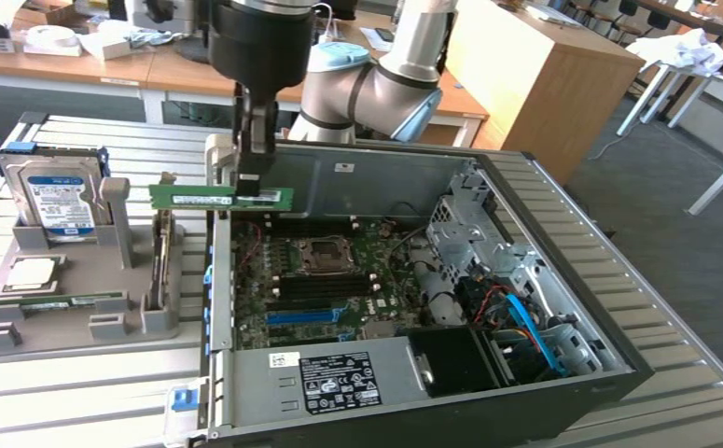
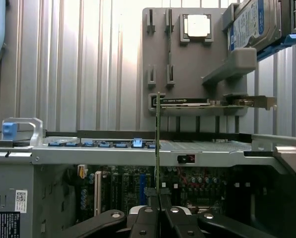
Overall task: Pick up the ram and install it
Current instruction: 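Pick up the ram and move it above insertion slot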
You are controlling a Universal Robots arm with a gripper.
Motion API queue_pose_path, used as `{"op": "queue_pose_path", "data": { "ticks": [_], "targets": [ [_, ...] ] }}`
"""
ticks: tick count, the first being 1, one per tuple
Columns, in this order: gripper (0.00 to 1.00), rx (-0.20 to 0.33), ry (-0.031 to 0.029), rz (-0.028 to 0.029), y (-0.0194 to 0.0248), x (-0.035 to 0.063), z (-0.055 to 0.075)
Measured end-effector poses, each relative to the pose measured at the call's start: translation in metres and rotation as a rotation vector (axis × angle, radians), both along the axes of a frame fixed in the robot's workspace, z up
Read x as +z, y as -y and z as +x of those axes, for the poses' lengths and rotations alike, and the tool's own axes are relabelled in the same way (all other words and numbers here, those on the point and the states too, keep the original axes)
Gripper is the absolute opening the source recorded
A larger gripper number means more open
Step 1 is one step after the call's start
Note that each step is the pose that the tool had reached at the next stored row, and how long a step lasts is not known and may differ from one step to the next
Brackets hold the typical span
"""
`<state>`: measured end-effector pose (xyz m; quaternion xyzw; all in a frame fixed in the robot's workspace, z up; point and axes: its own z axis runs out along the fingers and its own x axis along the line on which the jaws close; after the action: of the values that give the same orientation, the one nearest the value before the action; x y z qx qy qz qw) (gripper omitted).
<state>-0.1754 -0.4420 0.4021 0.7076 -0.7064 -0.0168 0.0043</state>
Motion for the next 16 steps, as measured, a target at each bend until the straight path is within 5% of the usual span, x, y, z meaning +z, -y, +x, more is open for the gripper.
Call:
{"op": "queue_pose_path", "data": {
  "ticks": [16],
  "targets": [
    [0.12,0.0,0.0,0.0,0.0,0.0,0.025]
  ]
}}
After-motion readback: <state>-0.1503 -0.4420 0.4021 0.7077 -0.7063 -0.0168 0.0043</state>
